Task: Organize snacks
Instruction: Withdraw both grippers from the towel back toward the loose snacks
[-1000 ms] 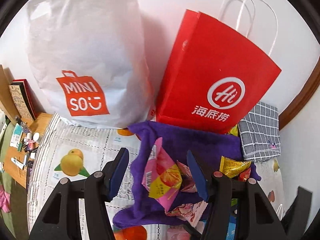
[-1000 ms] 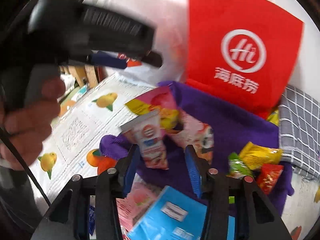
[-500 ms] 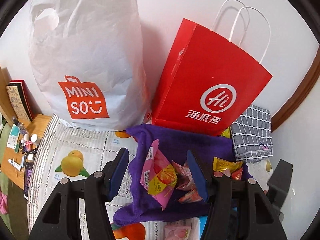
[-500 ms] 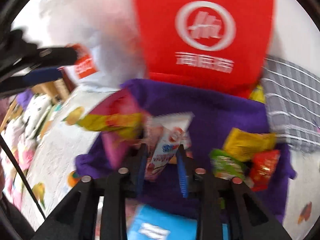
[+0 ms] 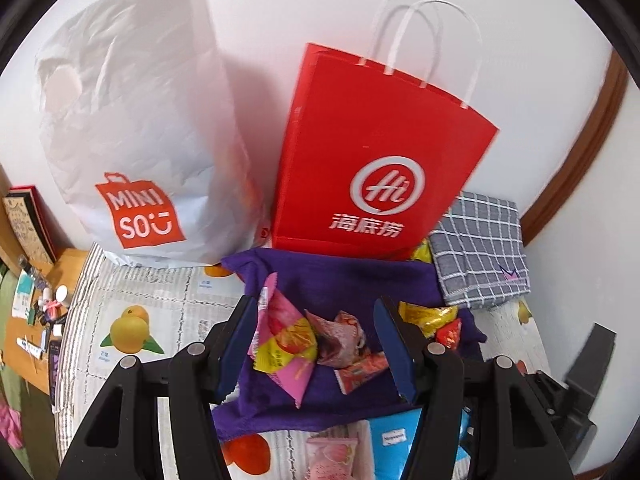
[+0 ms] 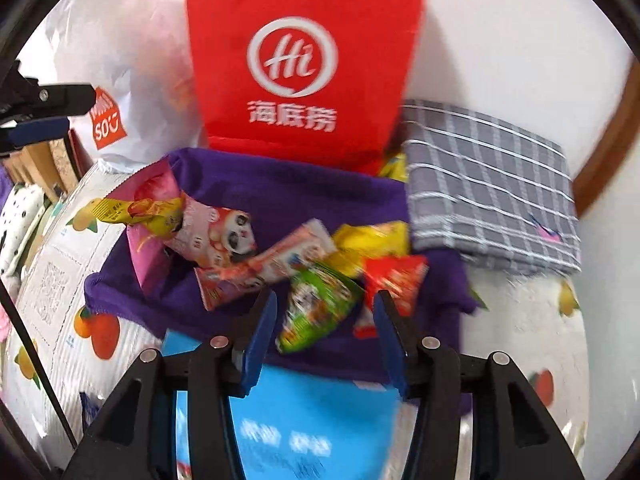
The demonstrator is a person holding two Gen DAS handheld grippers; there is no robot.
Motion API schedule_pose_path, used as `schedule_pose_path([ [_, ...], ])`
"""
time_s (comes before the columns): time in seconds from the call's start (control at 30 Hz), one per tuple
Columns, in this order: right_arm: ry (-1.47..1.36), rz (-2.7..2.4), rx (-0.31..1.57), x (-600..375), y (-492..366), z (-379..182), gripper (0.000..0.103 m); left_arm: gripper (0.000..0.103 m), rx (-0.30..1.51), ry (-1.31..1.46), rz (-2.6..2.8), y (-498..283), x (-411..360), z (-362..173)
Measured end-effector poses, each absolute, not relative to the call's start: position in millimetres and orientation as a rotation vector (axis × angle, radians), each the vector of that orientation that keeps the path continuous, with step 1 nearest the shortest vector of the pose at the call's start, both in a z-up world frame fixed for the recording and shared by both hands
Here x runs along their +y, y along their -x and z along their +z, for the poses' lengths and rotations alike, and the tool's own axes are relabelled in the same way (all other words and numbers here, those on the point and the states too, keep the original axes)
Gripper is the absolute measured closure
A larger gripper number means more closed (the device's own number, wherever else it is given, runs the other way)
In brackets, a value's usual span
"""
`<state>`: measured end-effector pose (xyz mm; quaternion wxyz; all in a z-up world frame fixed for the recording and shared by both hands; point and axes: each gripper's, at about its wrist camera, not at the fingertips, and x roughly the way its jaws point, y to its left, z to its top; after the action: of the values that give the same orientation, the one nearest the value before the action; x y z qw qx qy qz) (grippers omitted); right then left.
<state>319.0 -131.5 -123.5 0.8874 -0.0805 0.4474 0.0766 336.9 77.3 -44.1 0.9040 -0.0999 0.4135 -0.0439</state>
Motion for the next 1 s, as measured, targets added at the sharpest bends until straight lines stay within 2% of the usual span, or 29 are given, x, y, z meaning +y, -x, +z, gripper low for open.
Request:
schedule_pose_path([
  [0.33,0.105,0.21,0.869,-151.8,-233.2,-88.2,0.053,0.045,0.84,0.155,-0.153,-293.6,46.9,-32.0],
  [0.47,0.088,0.248,0.85,-144.1,-203.7,-84.8,0.048,0.045,0.842,0.135,-0.153,-264.8,48.2,-34.5],
  [0.57,0.078,0.275,0.852,-137.2,-187.0,-88.6,0.046,0.041,0.852,0.093,-0.13,-240.5,51.5,-41.4],
  [1.0,0.071,0.305,0.889,-116.0,-140.3,-126.1,0.036,0.038,0.946,0.116,-0.091,-171.3,87.5,-103.0],
])
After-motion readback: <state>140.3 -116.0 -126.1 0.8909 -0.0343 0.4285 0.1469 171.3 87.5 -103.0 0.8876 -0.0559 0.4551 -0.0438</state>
